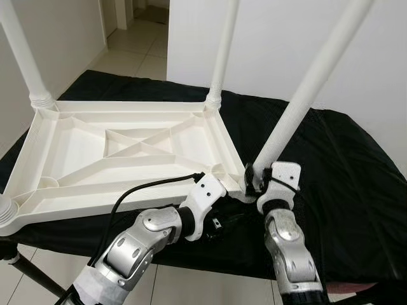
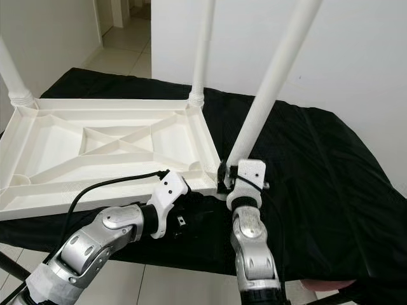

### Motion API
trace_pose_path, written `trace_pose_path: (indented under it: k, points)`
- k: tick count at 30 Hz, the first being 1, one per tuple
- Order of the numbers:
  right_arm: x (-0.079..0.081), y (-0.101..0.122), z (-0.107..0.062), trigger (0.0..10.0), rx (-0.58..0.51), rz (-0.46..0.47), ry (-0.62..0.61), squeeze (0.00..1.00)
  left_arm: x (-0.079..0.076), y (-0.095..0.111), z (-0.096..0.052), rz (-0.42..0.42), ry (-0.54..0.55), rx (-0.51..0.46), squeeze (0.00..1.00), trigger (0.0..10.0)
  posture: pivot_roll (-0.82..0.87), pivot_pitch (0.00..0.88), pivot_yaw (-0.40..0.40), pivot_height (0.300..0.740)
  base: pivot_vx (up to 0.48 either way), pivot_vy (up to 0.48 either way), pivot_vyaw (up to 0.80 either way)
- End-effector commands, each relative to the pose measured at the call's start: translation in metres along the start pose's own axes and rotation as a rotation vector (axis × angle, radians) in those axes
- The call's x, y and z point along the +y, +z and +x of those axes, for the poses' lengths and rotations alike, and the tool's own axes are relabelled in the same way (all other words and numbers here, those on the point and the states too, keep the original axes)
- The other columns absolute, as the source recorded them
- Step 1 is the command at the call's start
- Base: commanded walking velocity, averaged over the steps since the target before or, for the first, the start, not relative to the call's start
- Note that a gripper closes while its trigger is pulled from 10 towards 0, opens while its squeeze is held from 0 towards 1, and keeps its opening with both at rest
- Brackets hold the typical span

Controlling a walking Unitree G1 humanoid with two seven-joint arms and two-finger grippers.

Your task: Building children table

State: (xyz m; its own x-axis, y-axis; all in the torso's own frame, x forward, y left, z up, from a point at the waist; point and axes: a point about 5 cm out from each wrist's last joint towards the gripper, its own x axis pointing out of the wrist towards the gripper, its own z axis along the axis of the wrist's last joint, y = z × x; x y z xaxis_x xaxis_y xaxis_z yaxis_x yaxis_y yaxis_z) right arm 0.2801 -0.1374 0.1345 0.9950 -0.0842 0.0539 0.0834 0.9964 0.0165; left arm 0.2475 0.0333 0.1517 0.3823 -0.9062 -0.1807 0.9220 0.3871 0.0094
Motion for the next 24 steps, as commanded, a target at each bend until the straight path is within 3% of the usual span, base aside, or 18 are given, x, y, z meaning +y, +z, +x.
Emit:
trace_pose_path:
  k: [1, 15, 16, 18, 19, 20, 21, 24]
  points:
    - [-0.006, -0.007, -0.003, 10.0, 0.040, -0.006, -0.020, 0.00, -0.005, 0.001, 0.001, 0.002, -0.070, 0.007, 0.00, 10.0, -0.02, 0.000, -0.105, 0.740, 0.000, 0.000, 0.00]
    - [-0.003, -0.009, -0.021, 10.0, 0.061, 0.036, 0.169, 0.00, -0.002, 0.005, -0.001, 0.013, -0.068, 0.004, 0.00, 10.0, -0.02, 0.000, -0.100, 0.740, 0.000, 0.000, 0.00]
    - [-0.004, -0.010, -0.026, 5.2, 0.067, 0.039, 0.211, 0.00, -0.002, 0.005, -0.002, 0.013, -0.067, 0.006, 0.00, 10.0, -0.01, 0.000, -0.100, 0.740, 0.000, 0.000, 0.00]
    - [-0.006, -0.010, -0.030, 5.2, 0.069, 0.041, 0.239, 0.00, -0.002, 0.005, -0.002, 0.013, -0.066, 0.006, 0.00, 10.0, -0.01, 0.000, -0.100, 0.740, 0.000, 0.000, 0.00]
    - [-0.007, -0.012, -0.033, 1.6, 0.070, 0.038, 0.272, 0.00, -0.002, 0.005, -0.003, 0.013, -0.065, 0.007, 0.00, 10.0, -0.02, 0.000, -0.098, 0.740, 0.000, 0.000, 0.00]
    - [-0.007, -0.012, -0.033, 1.6, 0.070, 0.038, 0.272, 0.00, -0.002, 0.005, -0.003, 0.013, -0.065, 0.007, 0.00, 10.0, -0.02, 0.000, -0.098, 0.740, 0.000, 0.000, 0.00]
    - [-0.009, -0.013, -0.035, 0.0, 0.070, 0.035, 0.302, 0.00, -0.001, 0.005, -0.004, 0.017, -0.064, 0.008, 0.00, 10.0, -0.02, 0.000, -0.096, 0.740, 0.000, 0.000, 0.00]
    - [-0.008, -0.014, -0.035, 0.0, 0.070, 0.043, 0.345, 0.00, 0.001, 0.007, -0.006, 0.025, -0.062, 0.011, 0.00, 10.0, -0.02, 0.000, -0.096, 0.740, 0.000, 0.000, 0.00]
